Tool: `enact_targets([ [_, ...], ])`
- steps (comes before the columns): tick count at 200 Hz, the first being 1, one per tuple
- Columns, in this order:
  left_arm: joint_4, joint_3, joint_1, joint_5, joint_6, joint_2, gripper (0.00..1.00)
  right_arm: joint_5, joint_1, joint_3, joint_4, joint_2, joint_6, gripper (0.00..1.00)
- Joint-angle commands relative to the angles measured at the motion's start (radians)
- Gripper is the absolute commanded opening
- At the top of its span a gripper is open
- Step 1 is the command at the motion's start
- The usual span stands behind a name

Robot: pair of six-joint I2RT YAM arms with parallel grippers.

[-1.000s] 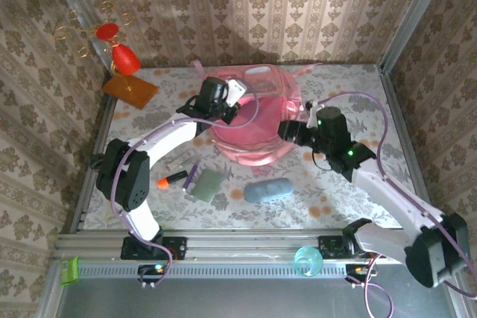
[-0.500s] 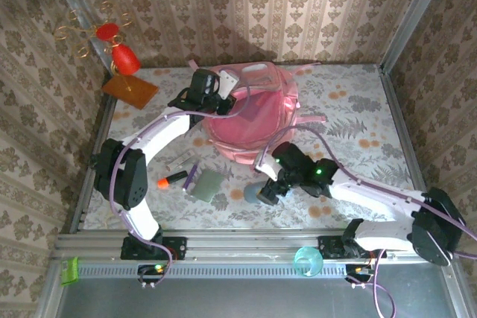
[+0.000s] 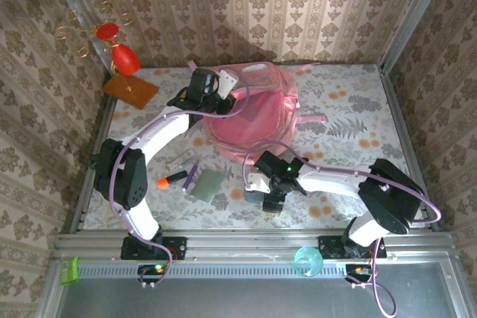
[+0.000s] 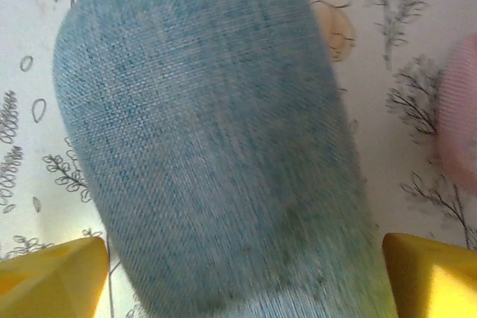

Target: Pack the student bag

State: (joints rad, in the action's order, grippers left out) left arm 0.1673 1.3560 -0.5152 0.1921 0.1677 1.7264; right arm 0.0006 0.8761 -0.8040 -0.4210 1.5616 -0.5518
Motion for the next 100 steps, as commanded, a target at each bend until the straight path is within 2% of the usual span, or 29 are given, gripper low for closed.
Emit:
enact_targets([
  [1, -0.027, 0.067, 0.004, 0.048, -0.028, -0.013, 0.0, 0.001, 0.006, -0.035, 0.042, 0.045, -0.041, 0.84],
  [35, -0.021, 0.074, 0.003, 0.054, -0.034, -0.018, 0.0, 0.006, 0.011, -0.03, 0.067, 0.018, -0.049, 0.48],
  [47, -0.02, 0.08, 0.002, 0.07, -0.043, -0.021, 0.0, 0.007, 0.016, -0.03, 0.064, -0.018, -0.05, 0.4],
  [72, 0.003, 0.11, 0.002, 0.101, -0.059, -0.019, 0.0, -0.011, 0.018, -0.04, 0.06, -0.137, -0.043, 0.32],
  [100, 0.039, 0.157, 0.003, 0.133, -0.07, -0.013, 0.0, 0.017, 0.015, -0.103, 0.065, -0.243, -0.089, 0.32],
])
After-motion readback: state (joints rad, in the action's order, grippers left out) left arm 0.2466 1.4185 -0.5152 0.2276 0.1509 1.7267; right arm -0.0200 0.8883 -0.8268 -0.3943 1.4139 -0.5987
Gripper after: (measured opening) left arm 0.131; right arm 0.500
